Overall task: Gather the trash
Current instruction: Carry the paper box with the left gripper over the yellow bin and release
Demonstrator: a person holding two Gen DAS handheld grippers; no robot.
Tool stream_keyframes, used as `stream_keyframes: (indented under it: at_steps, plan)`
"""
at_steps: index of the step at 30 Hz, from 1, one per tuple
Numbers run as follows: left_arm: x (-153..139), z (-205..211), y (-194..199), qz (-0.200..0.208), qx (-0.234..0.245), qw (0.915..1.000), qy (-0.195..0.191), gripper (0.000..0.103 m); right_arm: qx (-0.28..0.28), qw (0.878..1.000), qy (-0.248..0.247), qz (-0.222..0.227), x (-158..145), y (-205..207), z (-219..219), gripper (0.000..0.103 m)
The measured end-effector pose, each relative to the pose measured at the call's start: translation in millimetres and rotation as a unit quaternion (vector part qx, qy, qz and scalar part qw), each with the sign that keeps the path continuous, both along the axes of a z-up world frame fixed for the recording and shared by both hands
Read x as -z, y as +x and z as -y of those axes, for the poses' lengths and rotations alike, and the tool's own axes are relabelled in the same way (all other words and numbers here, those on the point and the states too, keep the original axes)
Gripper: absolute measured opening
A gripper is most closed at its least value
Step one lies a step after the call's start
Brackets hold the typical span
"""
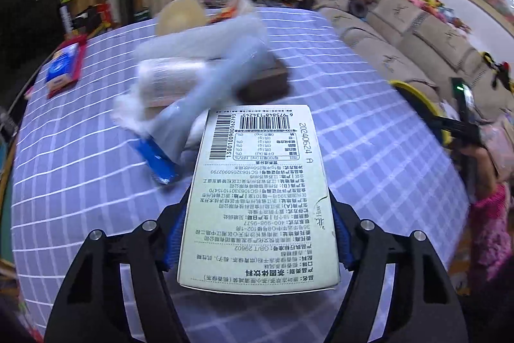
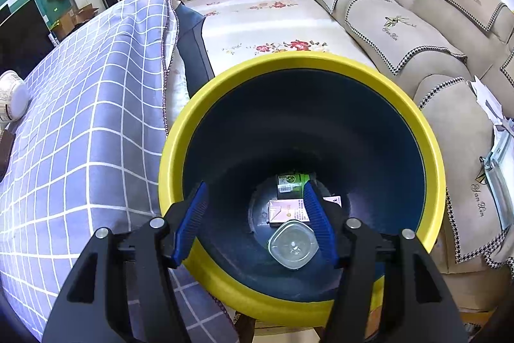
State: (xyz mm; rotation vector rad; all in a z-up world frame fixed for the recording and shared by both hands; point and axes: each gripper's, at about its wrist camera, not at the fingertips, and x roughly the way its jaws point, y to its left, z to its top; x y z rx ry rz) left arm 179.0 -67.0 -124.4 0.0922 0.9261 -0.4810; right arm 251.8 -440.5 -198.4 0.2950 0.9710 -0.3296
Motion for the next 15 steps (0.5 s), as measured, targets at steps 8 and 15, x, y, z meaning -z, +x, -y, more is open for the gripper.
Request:
stream_keyframes:
  at_steps: [8, 15]
  plan:
    - [-26, 47, -27, 0.021, 0.050, 0.9984, -0.016, 0.071, 0.010, 1.000, 0.008, 0.015, -5, -11, 8, 0.059]
    - [-34, 97, -22, 0.019, 0.091, 0.9954, -0.024, 0.071, 0.022, 0.999, 0.001, 0.049, -30, -36, 19, 0.062]
